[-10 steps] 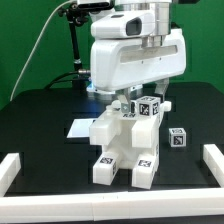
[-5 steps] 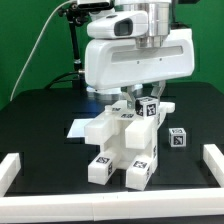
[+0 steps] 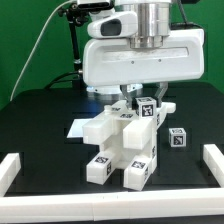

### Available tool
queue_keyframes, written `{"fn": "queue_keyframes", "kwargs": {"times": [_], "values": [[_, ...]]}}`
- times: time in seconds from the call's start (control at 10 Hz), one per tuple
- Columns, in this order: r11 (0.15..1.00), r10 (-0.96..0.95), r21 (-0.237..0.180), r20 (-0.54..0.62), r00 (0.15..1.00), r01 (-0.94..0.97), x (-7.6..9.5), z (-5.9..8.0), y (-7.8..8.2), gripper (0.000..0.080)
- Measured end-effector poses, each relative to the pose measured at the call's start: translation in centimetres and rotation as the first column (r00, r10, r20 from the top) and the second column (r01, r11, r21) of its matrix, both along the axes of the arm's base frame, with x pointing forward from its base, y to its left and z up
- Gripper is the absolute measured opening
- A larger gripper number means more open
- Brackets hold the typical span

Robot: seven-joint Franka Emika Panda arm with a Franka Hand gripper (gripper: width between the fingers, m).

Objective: Assemble chair

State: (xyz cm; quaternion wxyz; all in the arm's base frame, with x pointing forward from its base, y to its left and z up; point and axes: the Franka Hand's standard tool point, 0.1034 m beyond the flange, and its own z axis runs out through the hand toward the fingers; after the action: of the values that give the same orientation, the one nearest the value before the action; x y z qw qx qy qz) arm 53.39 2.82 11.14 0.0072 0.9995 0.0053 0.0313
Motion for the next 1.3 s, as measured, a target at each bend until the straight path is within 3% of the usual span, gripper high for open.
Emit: {"fn": "queue_keyframes", "kwargs": {"times": [0.6,1.0,1.3], "values": [[0.904,-0.426,0.043,0.0,0.905,0.425,0.12,0.07,-0.04,0.0285],[0.775,-0.629,0.065,-0.012,0.778,0.628,0.16,0.11,0.15,0.0285],[0.631,-0.772,0.085,-0.033,0.635,0.771,0.2,0.13,0.26,0.0285]]}}
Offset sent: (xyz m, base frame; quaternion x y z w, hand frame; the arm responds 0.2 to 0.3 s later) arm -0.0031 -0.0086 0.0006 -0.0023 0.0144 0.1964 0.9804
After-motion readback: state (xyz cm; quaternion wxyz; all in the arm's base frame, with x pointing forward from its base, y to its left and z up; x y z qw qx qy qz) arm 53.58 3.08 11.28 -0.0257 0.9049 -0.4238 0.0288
